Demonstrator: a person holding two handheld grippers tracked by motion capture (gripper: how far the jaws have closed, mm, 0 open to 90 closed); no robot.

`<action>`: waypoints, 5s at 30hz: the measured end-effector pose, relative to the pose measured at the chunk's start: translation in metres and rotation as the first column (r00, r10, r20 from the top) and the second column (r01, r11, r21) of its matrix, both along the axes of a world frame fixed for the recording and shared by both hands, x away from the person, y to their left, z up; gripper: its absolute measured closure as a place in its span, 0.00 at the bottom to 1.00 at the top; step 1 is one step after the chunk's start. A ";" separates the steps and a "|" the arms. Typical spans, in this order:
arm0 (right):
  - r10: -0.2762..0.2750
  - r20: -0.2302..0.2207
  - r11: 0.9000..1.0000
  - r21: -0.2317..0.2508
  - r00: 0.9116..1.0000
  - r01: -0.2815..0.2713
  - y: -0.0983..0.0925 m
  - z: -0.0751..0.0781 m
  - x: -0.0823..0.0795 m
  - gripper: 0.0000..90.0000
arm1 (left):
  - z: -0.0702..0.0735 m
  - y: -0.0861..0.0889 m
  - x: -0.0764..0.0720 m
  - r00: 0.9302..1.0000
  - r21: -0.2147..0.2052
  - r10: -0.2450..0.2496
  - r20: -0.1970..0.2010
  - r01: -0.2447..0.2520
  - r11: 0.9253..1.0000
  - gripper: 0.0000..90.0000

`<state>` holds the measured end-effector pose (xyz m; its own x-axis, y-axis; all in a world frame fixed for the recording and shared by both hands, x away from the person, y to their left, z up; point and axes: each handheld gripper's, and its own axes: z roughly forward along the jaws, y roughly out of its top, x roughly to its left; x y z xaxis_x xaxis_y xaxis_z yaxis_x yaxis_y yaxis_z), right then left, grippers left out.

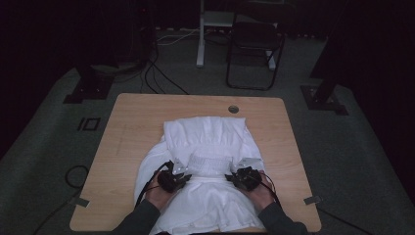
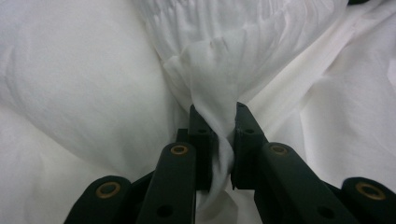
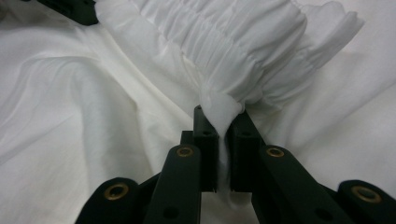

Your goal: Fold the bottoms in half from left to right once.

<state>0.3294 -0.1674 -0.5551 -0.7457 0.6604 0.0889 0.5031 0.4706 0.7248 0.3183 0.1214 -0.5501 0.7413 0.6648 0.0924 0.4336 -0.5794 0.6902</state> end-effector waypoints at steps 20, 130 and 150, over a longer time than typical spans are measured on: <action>-0.069 -0.050 0.995 0.066 0.996 0.072 0.007 -0.003 0.054 0.93 | -0.004 0.002 0.052 0.997 -0.068 0.079 0.017 -0.078 0.995 0.92; -0.050 -0.013 0.996 0.077 0.999 0.050 -0.007 0.015 0.063 0.83 | 0.015 0.013 0.064 0.987 -0.140 0.097 -0.126 -0.114 0.984 0.98; 0.187 0.041 0.963 0.191 0.981 -0.192 -0.014 0.023 0.010 0.71 | 0.018 0.022 -0.002 0.988 -0.173 -0.124 -0.089 0.107 0.979 0.81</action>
